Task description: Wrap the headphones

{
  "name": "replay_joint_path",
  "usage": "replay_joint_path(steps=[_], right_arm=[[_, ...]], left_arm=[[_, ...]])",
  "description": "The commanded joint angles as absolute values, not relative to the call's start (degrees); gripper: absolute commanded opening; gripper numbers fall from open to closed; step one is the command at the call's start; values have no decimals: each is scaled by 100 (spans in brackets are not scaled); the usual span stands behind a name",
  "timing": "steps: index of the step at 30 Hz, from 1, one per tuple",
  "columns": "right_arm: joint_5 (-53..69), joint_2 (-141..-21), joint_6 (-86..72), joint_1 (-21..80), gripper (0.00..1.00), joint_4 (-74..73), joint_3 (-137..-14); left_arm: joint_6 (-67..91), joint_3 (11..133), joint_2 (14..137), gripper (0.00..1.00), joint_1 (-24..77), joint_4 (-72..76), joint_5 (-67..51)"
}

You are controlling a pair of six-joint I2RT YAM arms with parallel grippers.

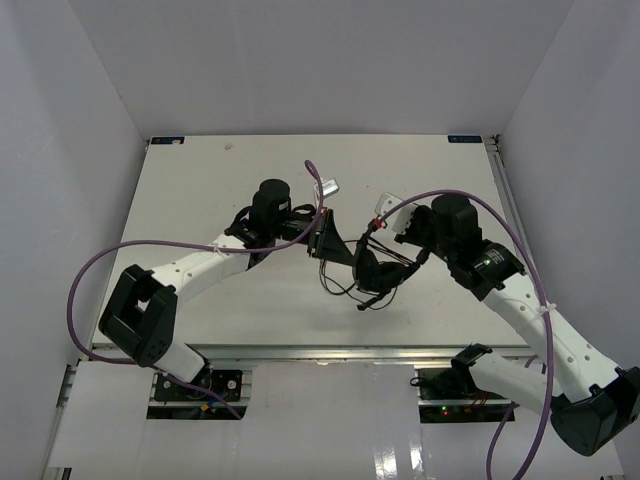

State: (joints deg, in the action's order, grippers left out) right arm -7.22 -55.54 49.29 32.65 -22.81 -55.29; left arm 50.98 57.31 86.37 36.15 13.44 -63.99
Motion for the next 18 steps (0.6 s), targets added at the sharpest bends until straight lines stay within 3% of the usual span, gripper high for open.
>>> replay_joint_path(steps=[1,6,11,18], right_arm=[[-2164,-5623,4756,3413,8,-1367,-5376],[-2381,-5655,4645,3518,8,-915,-5183],[-2315,-5718,4417,3540,8,-844,-5135],[-2074,-5891,3899,3560,8,-969,-5154]], left_arm=[[7548,5558,8371,14,3630,3529,-6063],[8280,5620,8368,14,3631,3742,-5015],[8030,6284,8432,18,3639,2803,-4276],[8052,6699,8674,18,3744,2637,-4022]])
